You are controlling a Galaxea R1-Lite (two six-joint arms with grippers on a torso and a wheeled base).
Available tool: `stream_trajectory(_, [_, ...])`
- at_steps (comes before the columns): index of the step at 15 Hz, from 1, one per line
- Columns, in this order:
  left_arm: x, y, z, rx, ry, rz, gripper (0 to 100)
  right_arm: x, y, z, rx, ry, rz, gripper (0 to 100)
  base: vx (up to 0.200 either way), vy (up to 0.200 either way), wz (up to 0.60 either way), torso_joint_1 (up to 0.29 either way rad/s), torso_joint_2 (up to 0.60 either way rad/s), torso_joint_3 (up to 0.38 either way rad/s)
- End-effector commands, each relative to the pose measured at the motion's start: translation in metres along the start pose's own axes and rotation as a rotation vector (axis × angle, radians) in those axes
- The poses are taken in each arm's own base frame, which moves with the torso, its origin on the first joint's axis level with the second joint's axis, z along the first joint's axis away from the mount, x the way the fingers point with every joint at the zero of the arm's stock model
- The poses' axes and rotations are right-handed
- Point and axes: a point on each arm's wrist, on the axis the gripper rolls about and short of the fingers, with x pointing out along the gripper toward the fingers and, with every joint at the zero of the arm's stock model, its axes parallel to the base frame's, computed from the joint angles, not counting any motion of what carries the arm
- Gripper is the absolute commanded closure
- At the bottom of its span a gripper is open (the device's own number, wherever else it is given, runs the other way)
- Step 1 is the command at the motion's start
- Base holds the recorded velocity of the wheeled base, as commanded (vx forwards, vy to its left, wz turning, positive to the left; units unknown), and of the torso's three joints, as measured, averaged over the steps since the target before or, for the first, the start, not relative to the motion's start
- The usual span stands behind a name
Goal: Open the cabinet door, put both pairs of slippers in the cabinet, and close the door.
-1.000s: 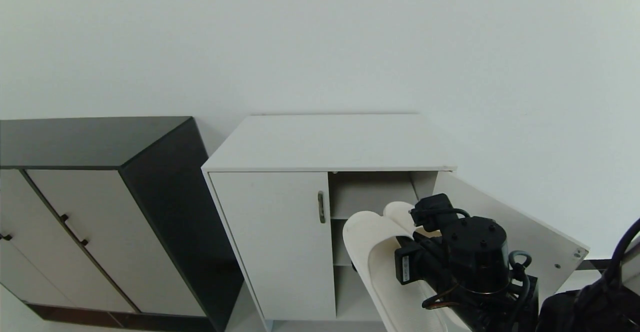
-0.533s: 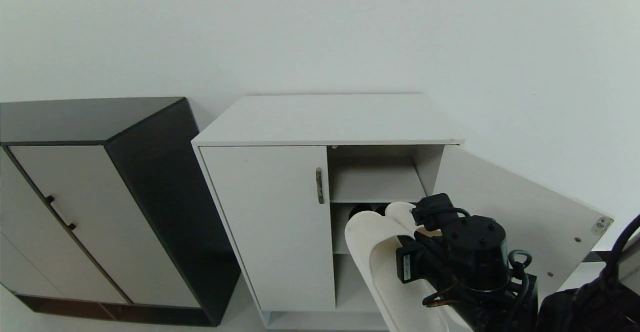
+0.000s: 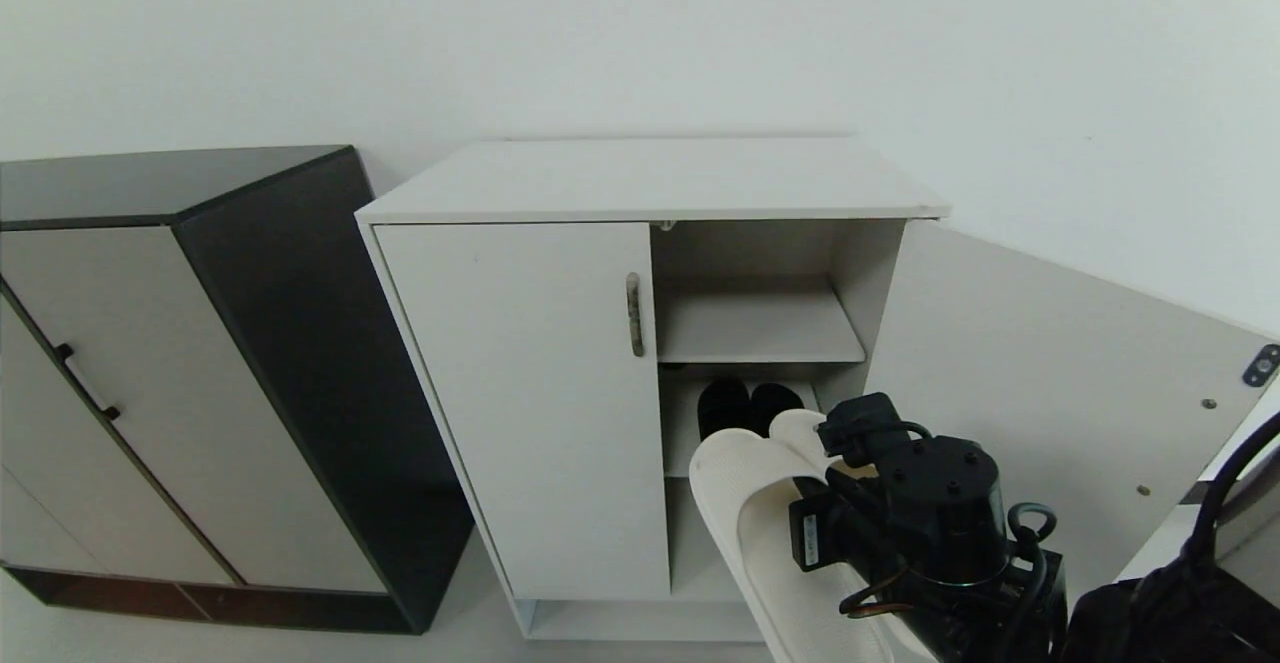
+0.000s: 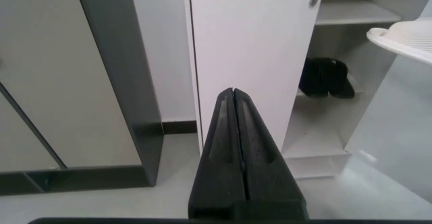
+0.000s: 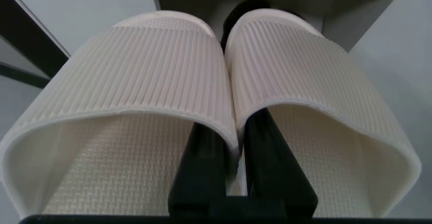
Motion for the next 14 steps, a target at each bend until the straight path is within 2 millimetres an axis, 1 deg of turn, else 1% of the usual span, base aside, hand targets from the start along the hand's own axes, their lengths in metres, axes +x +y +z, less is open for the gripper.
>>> stream_trajectory(1, [0.000,0.000,0.000,-0.001,0.000,0.000,100,0.001,0.000,-0.002,-0.002,0.005,-0.001,100,0.000,0.000,0.00,-0.129,0.46,0.330])
stream_trajectory(6, [0.000,0.000,0.000,-0.001,0.000,0.000,100,0.005,0.000,-0.004,0.003,-0.005,-0.002,100,0.000,0.000,0.00,-0.103,0.45,0.348])
stream_trajectory(10, [0.000,0.000,0.000,-0.001,0.001,0.000,100,0.014,0.001,-0.012,0.007,-0.012,-0.011,100,0.000,0.000,0.00,-0.041,0.44,0.400])
stream_trajectory(12, [0.000,0.000,0.000,-0.001,0.001,0.000,100,0.017,0.002,-0.016,-0.007,-0.034,-0.010,100,0.000,0.000,0.00,-0.007,0.19,0.181])
stream_trajectory(14, [0.000,0.000,0.000,-0.001,0.001,0.000,100,0.023,0.006,-0.013,-0.020,-0.050,-0.014,100,0.000,0.000,0.00,-0.002,0.07,0.071])
